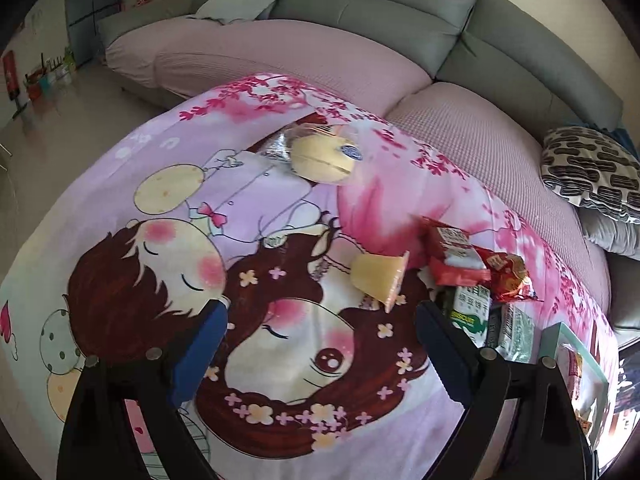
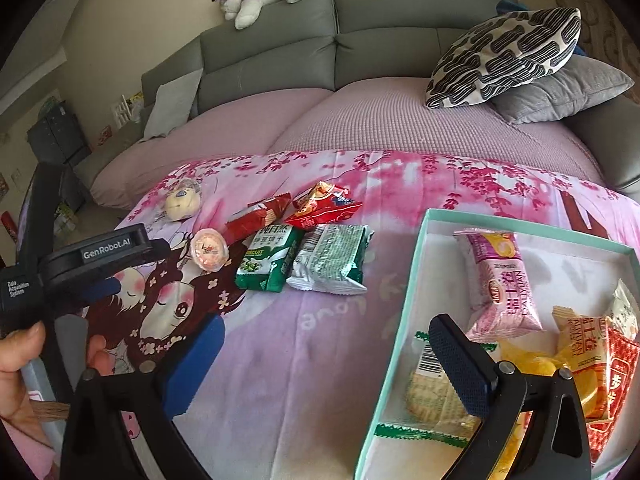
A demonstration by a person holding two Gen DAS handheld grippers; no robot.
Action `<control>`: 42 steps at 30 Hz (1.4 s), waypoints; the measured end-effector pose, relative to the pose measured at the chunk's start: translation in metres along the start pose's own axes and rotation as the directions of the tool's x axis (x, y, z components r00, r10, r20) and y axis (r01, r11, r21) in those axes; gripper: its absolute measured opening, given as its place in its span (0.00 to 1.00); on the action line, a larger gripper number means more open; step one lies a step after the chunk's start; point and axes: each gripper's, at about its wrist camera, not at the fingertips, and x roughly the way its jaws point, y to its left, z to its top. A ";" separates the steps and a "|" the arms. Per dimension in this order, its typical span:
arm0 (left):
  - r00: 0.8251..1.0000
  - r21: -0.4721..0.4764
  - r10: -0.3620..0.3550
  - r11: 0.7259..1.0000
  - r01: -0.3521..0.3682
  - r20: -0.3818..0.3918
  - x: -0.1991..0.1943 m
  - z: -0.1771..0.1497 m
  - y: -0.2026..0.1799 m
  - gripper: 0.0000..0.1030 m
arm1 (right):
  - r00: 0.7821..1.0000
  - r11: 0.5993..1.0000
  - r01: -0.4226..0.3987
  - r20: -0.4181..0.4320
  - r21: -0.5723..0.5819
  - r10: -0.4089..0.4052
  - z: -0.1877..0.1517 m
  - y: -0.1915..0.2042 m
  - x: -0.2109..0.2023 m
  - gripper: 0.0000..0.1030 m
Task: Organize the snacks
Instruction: 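Grasp the yellow pudding cup with left tool while right tool grasps green-striped pack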
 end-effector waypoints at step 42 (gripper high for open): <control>0.984 0.161 -0.128 0.976 0.148 -0.124 0.072 0.023 -0.042 0.43 | 0.981 0.992 0.126 -0.153 0.033 -0.119 0.039 0.010 0.100 0.54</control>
